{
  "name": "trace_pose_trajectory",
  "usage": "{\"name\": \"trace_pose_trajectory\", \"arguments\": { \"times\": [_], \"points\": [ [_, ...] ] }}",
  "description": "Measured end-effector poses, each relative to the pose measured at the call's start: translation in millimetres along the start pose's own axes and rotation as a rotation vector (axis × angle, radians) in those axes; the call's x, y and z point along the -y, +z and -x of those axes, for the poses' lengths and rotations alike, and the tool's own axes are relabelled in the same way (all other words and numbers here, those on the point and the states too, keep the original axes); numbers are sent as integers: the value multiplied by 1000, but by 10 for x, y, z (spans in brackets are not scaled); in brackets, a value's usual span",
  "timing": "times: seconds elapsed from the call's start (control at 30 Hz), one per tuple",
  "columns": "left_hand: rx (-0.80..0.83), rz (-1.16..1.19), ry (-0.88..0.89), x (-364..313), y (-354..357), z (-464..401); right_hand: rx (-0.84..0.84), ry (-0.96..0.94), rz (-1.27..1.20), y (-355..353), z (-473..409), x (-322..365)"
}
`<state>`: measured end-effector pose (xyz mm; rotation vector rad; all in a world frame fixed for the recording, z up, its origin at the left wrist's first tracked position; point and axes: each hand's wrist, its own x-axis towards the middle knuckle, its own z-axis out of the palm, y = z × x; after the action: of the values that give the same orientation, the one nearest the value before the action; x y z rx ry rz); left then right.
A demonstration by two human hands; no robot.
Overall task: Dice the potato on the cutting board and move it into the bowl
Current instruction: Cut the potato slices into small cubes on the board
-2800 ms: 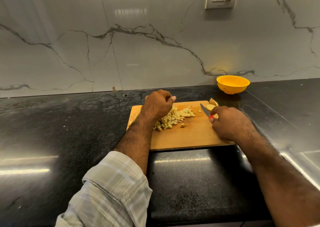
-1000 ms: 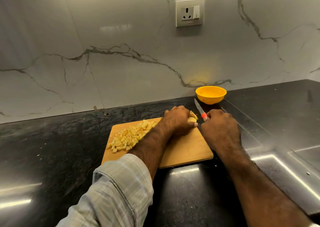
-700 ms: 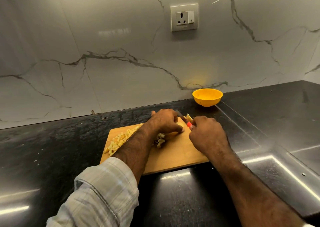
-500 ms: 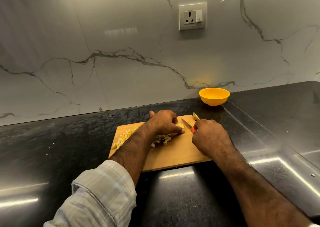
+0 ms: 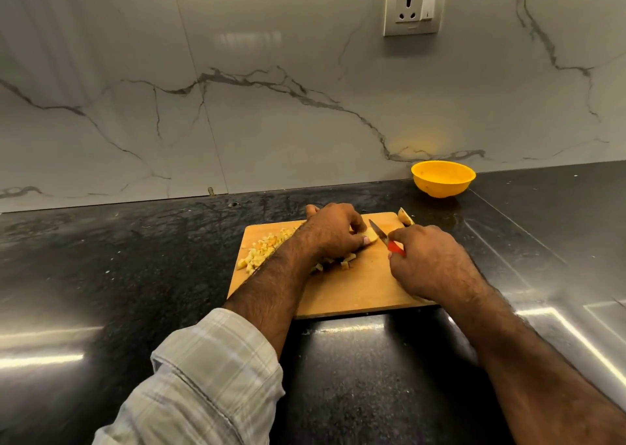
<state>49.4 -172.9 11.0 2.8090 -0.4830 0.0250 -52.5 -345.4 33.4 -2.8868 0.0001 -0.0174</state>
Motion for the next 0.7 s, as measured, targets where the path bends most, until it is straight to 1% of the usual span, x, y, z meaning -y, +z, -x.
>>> {"name": "trace_pose_trajectory", "arguments": {
  "times": [0.17, 0.53, 0.63, 0.7],
  "points": [
    [-28, -28, 18, -30, 11, 30, 26, 23, 34, 22, 45, 84],
    [-2, -3, -20, -58, -8, 43, 64, 25, 59, 27, 60, 132],
    [-4, -24, -12, -54, -15, 45, 23, -12, 85, 39, 44, 145],
    [-4, -27, -8, -64, -14, 49, 30, -13, 68, 41, 15, 158]
  ]
}}
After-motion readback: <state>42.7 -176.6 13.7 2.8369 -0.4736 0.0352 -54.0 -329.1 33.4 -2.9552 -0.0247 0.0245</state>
